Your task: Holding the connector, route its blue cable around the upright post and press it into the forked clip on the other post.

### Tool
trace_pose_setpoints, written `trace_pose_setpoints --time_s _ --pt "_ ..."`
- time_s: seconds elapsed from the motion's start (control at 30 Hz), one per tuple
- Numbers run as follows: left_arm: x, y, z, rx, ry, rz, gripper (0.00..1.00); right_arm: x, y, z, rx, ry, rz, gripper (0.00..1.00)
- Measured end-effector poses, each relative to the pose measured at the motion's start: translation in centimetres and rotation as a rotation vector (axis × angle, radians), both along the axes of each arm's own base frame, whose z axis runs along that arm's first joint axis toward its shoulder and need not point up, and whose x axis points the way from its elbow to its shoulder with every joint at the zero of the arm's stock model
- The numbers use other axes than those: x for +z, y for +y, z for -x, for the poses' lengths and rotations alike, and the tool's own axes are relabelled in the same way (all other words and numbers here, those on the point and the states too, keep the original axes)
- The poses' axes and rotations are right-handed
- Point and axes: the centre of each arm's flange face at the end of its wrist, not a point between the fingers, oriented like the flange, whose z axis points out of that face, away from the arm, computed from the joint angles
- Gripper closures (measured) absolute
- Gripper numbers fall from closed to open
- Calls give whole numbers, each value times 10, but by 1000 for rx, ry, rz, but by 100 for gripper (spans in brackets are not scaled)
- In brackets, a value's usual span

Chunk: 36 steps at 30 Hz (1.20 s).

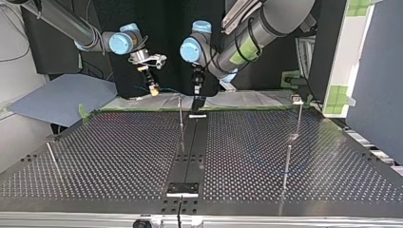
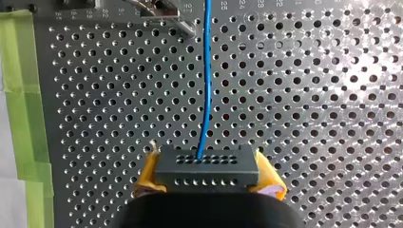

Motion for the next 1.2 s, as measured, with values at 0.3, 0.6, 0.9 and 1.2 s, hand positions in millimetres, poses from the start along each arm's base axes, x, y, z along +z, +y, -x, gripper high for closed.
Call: trace_pose_setpoints --time_s 0.3,0.6,0.9,1.2 --pt "4 -8 -8 -3 -70 56 0 0 2 -3 41 1 -1 100" --pt "6 -6 -17 26 -118 86 0 0 4 -4 66 14 2 100" --pt "-6 -4 -22 17 -111 92 0 -1 6 -5 69 17 2 100" --pt "-6 -4 -36 -31 -106 139 0 0 7 -8 81 17 3 100"
